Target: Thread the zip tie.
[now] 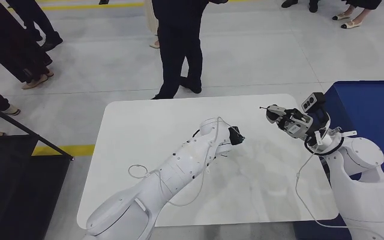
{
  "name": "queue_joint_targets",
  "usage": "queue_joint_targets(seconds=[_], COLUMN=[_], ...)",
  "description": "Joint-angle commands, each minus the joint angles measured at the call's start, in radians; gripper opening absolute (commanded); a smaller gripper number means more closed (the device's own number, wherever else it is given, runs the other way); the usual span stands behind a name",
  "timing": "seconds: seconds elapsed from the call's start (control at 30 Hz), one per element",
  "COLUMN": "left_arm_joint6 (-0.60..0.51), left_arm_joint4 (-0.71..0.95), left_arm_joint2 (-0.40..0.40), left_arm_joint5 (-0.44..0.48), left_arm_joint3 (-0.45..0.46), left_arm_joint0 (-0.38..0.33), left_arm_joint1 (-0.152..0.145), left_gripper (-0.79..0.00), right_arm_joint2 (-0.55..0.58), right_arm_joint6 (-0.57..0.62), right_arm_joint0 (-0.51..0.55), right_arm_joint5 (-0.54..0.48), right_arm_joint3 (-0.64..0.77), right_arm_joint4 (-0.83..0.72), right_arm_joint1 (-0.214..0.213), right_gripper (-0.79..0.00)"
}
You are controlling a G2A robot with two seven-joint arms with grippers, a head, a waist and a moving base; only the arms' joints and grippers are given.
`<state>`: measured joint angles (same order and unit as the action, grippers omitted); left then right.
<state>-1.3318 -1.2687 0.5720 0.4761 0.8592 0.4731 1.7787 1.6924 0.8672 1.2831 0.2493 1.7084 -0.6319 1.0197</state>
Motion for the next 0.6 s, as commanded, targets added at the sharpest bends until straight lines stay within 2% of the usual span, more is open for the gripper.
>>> queue_joint_targets(seconds=[0.0,0.27,0.57], left_arm_joint6=[0.006,0.062,0.066], left_arm_joint4=[0.002,0.031,0.055], left_arm_joint2=[-0.003,0.007,0.001], left_arm_joint5=[0.002,0.015,0.025], left_arm_joint3=[-0.01,-0.031,-0.09], left_arm_joint0=[-0.004,-0.013,-0.027], left_arm_joint1=[0.004,0.014,0.031], left_gripper=[-0.606,-0.6,-0.613], right_arm_joint2=[0.0,0.0,0.0], right_arm_joint6=[0.0,0.0,0.0], right_arm_joint0=[0.0,0.0,0.0], right_arm_joint5=[0.0,0.0,0.0], right_arm_joint3=[0.0,0.0,0.0], right_arm_joint4=[0.0,0.0,0.0], right_arm_joint1=[0.0,0.0,0.0], right_gripper=[-0.785,-0.785,-0.785])
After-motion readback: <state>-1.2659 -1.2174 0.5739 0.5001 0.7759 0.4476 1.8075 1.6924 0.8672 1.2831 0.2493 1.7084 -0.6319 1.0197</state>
